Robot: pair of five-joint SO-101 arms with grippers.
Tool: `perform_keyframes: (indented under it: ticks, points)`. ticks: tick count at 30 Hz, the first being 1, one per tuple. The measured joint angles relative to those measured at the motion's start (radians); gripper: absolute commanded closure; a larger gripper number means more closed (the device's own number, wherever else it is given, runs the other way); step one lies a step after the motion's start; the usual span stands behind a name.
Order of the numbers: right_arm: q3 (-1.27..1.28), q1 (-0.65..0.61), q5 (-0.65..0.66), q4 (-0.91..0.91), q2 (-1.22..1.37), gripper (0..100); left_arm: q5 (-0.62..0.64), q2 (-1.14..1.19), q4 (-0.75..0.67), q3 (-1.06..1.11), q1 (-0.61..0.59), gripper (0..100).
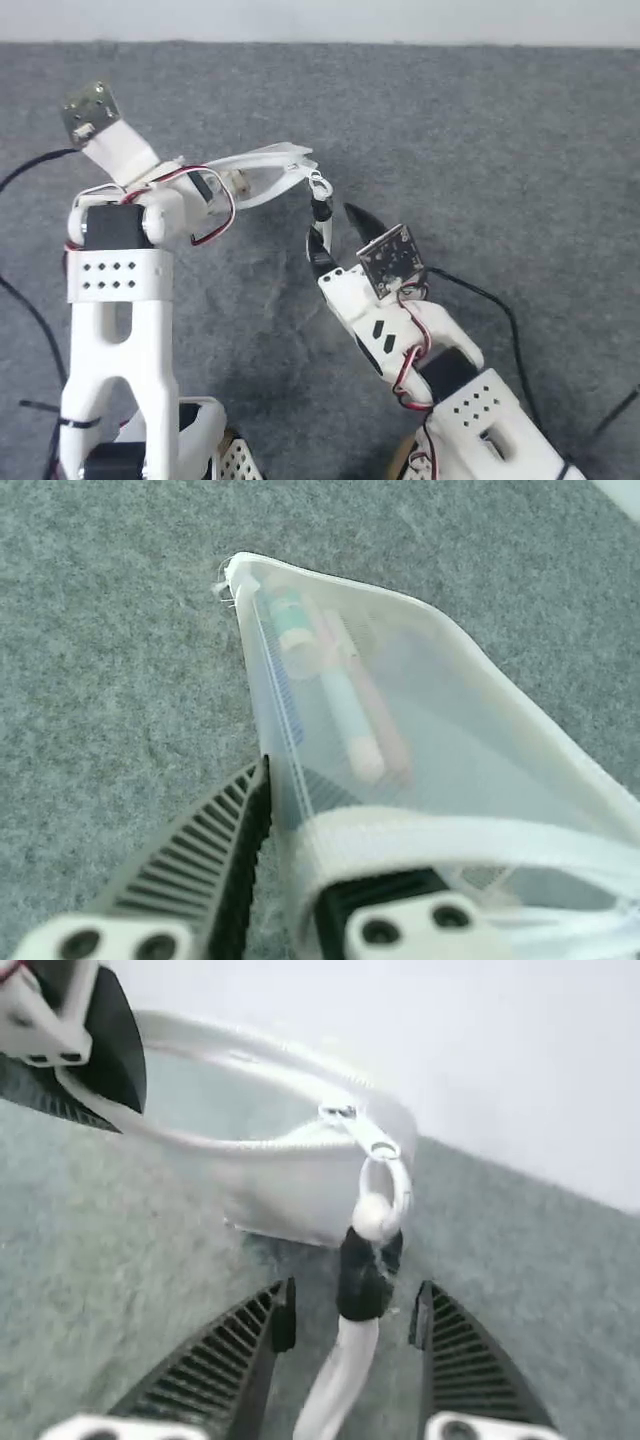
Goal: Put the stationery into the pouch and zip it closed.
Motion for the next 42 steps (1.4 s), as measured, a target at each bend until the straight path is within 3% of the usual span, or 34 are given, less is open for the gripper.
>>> perform_keyframes:
  ticks: [13, 16, 20, 37, 42]
  points:
    - [0.000, -0.002, 0.000, -0.500, 0.422, 81.2, 0.000, 0.000, 0.000, 0.000, 0.000, 99]
    - [0.000, -0.002, 0.000, -0.559, 0.466, 87.1, 0.000, 0.000, 0.000, 0.000, 0.000, 99]
    - [0.000, 0.023, 0.012, -0.615, 0.470, 95.8, 0.000, 0.000, 0.000, 0.000, 0.000, 99]
    - [0.025, 0.037, 0.031, -0.638, 0.473, 99.2, 0.000, 0.000, 0.000, 0.000, 0.000, 99]
    - [0.041, 0.038, 0.100, -0.640, 0.473, 99.2, 0.000, 0.000, 0.000, 0.000, 0.000, 98]
